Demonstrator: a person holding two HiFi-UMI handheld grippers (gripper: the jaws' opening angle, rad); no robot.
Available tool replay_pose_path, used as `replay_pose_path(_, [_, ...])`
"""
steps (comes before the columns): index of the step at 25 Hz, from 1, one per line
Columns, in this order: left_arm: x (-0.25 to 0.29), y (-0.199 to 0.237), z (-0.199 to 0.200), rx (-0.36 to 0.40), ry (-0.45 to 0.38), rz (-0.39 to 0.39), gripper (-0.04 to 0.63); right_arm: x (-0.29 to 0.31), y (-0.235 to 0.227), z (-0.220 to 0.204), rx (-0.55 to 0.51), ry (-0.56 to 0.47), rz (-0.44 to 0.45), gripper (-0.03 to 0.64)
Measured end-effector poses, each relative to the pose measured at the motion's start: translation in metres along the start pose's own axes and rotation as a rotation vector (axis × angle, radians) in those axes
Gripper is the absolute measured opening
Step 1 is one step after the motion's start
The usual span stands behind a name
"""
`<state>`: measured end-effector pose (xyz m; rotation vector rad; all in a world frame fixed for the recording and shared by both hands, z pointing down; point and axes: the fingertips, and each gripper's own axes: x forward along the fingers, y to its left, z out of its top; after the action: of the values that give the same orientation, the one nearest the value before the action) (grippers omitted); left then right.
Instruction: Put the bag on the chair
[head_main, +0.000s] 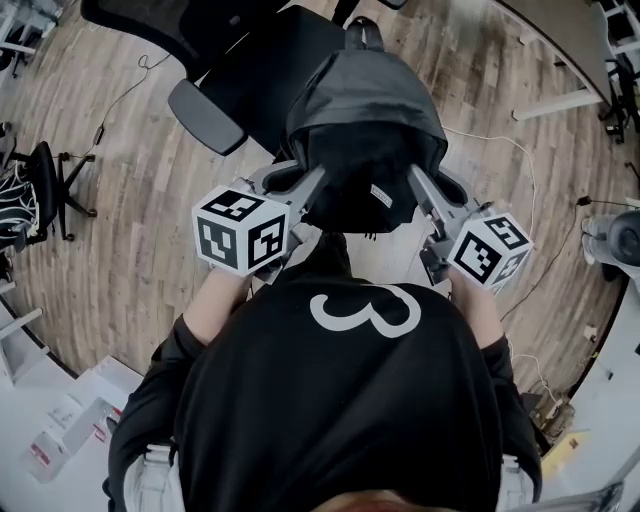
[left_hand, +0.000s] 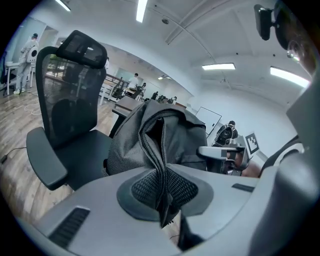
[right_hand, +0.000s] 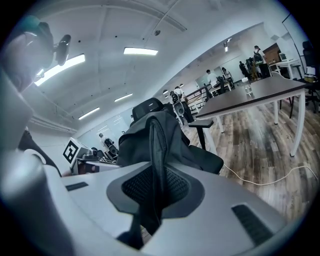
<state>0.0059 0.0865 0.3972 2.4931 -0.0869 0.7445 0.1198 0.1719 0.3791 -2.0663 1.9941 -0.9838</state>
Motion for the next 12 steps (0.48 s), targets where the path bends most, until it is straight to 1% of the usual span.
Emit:
replay_pose_path(6, [0.008, 0.036, 0.032, -0.025, -0.009, 0.016, 0.044, 0.048, -0.007, 0.032, -0.027, 0.029, 0.021, 0.058])
replay_pose_path(12, [0.009, 0.065, 0.061, -0.053, -0.047, 0.026, 0.044, 0.085, -0.009, 0.058, -0.051, 0.053, 0.048, 0.058])
